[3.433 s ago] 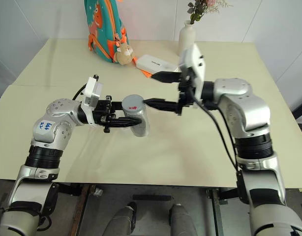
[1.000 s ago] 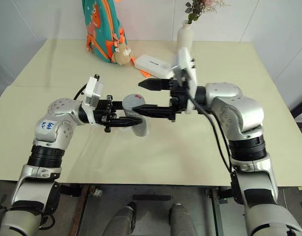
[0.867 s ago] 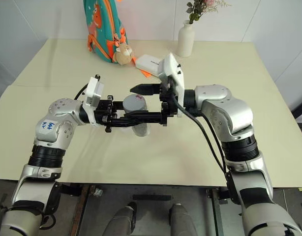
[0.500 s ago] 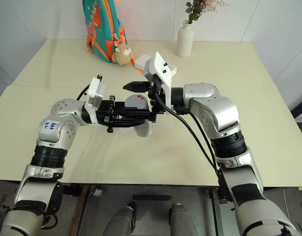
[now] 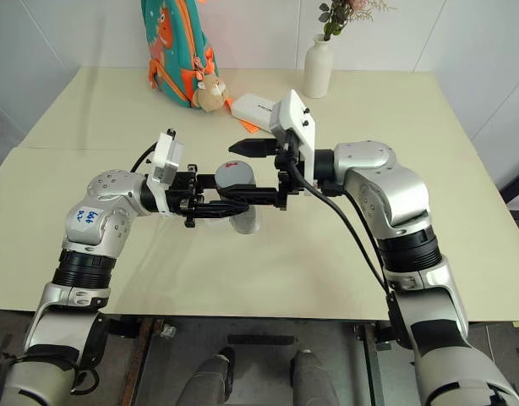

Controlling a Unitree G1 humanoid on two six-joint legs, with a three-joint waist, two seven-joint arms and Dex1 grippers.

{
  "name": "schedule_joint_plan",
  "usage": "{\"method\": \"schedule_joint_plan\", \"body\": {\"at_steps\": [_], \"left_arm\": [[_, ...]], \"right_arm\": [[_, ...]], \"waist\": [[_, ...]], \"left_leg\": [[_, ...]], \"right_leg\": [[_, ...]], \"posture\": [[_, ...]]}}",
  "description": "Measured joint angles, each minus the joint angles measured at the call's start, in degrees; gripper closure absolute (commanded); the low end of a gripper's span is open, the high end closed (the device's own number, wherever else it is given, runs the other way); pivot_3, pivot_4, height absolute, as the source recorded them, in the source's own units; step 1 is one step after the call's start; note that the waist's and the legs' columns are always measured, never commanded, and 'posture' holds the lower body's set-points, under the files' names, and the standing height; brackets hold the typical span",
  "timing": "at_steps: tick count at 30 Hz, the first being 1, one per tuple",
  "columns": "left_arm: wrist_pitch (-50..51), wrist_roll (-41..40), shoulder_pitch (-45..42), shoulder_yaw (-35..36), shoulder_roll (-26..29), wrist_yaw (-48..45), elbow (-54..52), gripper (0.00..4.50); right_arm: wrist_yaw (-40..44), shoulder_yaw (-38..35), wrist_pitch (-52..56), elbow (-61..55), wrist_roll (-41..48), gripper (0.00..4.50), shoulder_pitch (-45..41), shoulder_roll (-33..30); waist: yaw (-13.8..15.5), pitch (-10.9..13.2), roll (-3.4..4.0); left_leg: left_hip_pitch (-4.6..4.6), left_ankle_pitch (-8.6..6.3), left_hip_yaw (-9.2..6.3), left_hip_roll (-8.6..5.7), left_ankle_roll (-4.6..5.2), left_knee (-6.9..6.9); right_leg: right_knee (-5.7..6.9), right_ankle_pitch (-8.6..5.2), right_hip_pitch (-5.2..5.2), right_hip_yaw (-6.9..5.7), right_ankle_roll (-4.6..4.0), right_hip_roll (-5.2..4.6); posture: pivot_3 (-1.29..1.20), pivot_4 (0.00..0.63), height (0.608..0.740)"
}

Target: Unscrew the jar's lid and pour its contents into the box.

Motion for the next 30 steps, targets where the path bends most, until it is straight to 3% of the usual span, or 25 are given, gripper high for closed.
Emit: {"method": "schedule_joint_plan", "body": {"at_steps": [30], "left_arm": [[0.0, -0.1, 0.0, 1.0, 0.2, -0.6, 0.1, 2.50]], "right_arm": [[3.1, -2.0, 1.4, 2.7, 1.5, 0.02, 0.6, -2.8]], "waist": [[0.1, 0.0, 0.00]], "left_leg": [[0.00, 0.00, 0.01, -0.01, 0.00, 0.01]], "right_leg": [[0.00, 0.00, 0.01, 0.00, 0.00, 0.00]], "posture": [[0.00, 0.150, 0.740]]}}
